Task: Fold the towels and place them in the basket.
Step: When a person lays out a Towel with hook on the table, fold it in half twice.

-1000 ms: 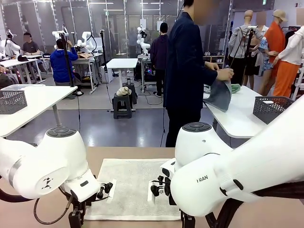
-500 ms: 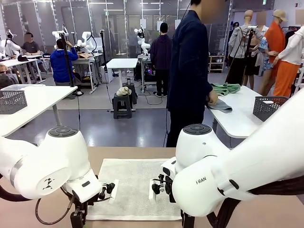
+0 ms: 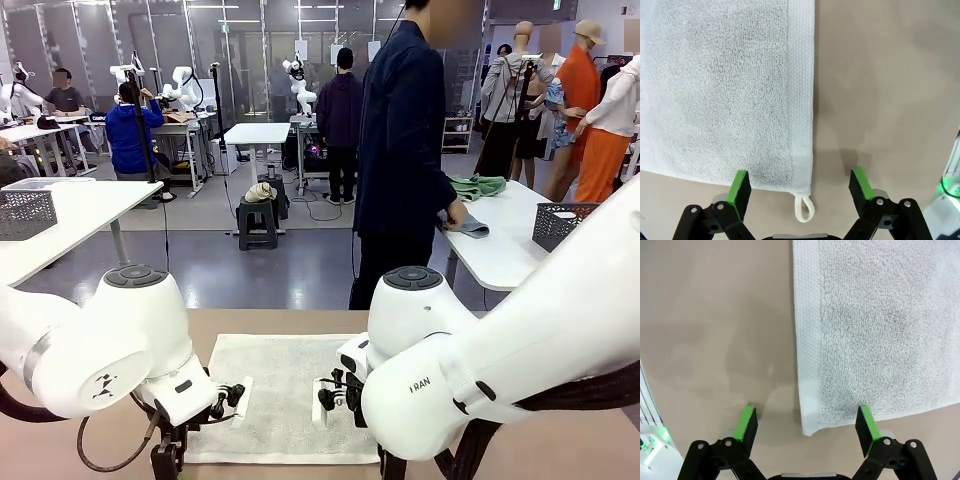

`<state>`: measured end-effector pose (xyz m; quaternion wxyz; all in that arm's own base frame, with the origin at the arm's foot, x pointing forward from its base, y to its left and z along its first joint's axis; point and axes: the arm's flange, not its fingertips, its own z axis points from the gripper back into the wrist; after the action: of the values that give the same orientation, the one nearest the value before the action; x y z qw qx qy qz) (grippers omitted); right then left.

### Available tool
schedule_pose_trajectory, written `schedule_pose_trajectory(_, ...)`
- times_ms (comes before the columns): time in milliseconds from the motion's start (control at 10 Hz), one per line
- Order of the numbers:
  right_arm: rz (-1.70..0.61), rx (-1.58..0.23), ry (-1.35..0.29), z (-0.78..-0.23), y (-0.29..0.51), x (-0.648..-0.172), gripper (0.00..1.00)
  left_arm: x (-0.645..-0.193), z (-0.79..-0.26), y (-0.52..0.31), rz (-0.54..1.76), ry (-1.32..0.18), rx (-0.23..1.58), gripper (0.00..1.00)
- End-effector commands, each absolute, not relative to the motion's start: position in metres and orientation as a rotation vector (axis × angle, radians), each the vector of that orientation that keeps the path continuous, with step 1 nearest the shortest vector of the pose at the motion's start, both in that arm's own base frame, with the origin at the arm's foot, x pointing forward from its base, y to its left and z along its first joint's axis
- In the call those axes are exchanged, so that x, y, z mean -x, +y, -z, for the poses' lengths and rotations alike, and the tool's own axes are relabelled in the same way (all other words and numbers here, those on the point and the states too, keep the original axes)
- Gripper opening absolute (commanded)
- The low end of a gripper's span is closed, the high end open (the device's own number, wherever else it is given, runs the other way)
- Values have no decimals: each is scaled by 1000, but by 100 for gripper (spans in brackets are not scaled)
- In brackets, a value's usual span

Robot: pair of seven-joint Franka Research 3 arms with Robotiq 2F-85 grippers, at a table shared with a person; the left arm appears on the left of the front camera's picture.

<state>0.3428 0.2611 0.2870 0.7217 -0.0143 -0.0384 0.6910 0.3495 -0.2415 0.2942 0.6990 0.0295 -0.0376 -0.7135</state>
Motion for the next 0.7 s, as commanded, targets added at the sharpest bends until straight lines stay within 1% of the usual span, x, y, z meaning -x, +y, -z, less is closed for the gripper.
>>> schedule_pose_trajectory(0, -1534, 50, -96, -282, 263, -348, 99, -354, -291, -240, 1606, -92, -49, 100)
schedule_pose_trajectory(300, -1530, 38, -94, -281, 263, -348, 99, -357, -285, -240, 1609, -94, -45, 100)
schedule_pose_trajectory(400, -1527, 39, -96, -281, 263, -348, 79, -358, -286, -240, 1607, -102, -57, 81)
schedule_pose_trajectory(500, -1531, 55, -109, -281, 264, -348, 82, -358, -288, -240, 1601, -119, -69, 81)
schedule_pose_trajectory(600, -1526, 62, -111, -282, 264, -348, 82, -358, -290, -240, 1595, -128, -76, 81)
